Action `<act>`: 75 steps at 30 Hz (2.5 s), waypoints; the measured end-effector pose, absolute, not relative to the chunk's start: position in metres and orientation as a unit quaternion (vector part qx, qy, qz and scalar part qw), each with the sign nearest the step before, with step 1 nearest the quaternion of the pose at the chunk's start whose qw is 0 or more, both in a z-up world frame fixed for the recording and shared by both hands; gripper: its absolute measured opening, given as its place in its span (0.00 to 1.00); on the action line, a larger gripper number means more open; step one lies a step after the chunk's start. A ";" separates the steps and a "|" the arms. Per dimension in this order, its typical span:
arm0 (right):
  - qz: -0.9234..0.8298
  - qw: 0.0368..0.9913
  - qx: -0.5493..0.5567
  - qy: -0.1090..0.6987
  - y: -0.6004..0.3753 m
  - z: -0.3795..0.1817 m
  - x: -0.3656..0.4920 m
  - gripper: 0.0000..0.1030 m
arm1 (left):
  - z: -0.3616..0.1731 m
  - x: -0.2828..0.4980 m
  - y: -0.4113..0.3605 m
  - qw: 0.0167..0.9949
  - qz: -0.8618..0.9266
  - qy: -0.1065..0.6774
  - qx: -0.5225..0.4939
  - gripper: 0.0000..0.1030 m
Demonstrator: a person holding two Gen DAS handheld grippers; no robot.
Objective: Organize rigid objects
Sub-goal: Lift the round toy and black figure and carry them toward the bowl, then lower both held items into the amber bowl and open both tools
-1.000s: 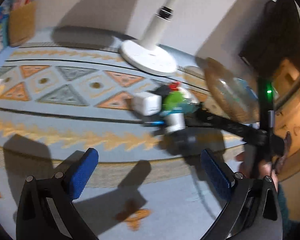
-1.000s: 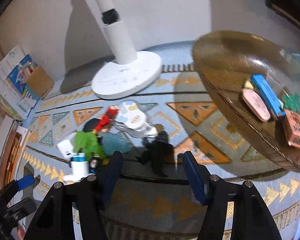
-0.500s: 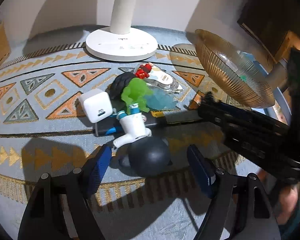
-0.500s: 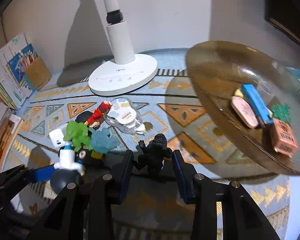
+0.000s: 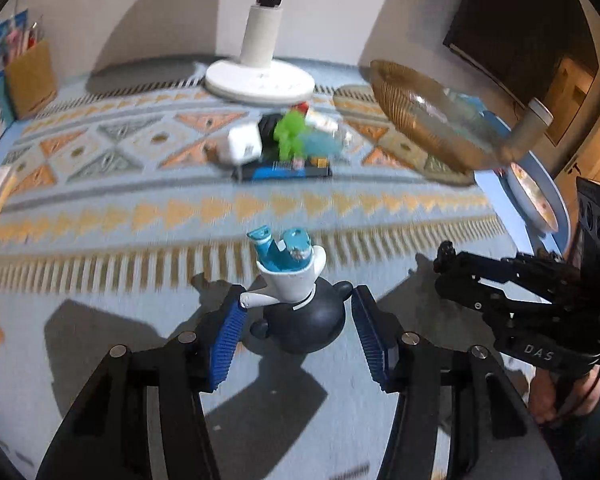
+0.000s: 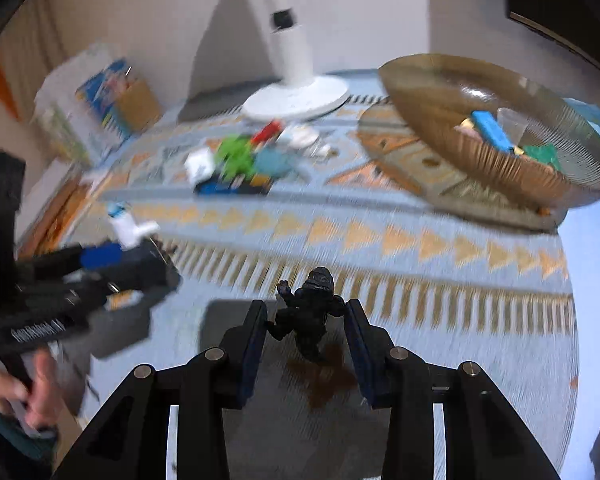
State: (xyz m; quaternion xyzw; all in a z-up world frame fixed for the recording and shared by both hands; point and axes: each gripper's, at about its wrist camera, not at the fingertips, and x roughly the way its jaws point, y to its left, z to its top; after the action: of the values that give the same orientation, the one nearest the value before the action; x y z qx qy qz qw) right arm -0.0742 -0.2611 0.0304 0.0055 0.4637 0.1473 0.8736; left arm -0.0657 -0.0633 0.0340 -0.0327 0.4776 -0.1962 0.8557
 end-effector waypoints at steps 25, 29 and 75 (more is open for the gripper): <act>0.125 0.879 0.024 0.460 -0.264 0.019 -0.110 0.63 | 0.033 -0.063 -0.045 0.855 -0.211 0.468 -0.073 0.64; 0.117 0.881 0.053 0.456 -0.266 0.019 -0.111 0.67 | 0.025 -0.052 -0.063 0.865 -0.168 0.472 -0.041 0.67; -0.125 0.923 0.095 0.351 -0.451 0.133 0.005 0.35 | 0.105 0.071 -0.268 0.863 -0.308 0.400 -0.036 0.51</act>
State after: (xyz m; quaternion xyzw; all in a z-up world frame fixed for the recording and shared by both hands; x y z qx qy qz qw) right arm 0.0052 -0.4513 0.1327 0.0951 0.3505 -0.1253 0.9233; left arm 0.0713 -0.2684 0.1047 -0.0358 0.4002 -0.3076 0.8625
